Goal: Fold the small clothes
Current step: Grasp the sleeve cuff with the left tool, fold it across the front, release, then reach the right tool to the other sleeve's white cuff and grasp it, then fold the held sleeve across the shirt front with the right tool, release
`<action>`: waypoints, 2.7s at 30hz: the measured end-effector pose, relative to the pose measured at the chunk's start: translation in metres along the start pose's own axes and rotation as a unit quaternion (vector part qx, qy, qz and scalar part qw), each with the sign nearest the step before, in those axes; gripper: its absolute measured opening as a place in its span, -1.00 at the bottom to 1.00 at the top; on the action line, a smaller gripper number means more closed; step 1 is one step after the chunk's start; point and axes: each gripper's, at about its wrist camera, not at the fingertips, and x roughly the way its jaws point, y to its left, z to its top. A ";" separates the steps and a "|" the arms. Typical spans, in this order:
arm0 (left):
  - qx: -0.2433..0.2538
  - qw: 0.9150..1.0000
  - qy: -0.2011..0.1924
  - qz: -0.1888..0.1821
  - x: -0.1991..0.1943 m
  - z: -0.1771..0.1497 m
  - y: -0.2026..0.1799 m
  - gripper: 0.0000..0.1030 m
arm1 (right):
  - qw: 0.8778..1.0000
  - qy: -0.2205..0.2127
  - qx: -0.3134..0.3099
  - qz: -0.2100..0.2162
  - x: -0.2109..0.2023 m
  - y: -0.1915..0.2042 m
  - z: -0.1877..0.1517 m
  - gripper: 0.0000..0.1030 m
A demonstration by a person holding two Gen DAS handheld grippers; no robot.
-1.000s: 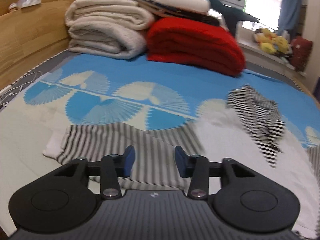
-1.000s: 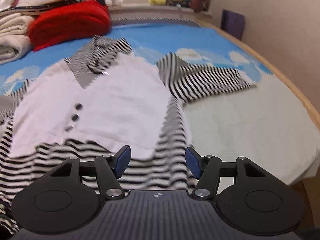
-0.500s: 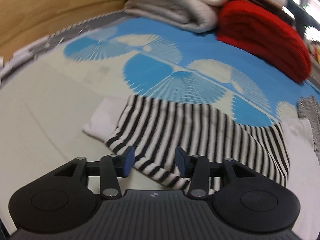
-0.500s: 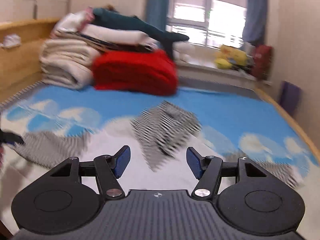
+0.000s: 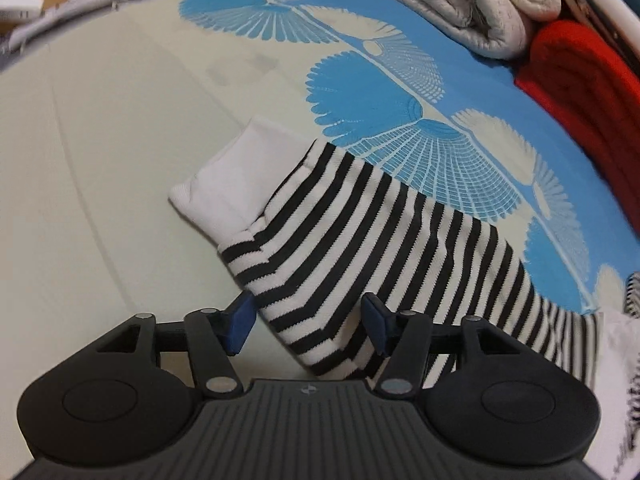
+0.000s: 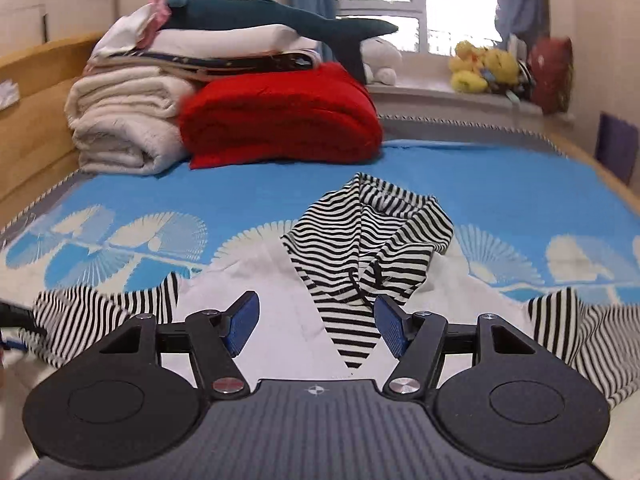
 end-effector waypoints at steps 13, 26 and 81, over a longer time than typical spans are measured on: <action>0.128 0.981 -0.130 -0.067 -0.111 -0.024 -0.127 -0.93 | 0.999 0.001 -0.015 -0.035 -0.008 -0.027 0.000 0.03; 0.369 0.861 0.010 -0.350 -0.215 -0.187 -0.304 -0.74 | 0.994 0.024 0.054 -0.096 -0.004 -0.083 -0.005 -0.23; 0.258 0.952 0.019 -0.166 -0.138 -0.072 -0.250 -0.25 | 0.926 0.053 0.337 -0.162 0.042 -0.137 -0.070 -0.86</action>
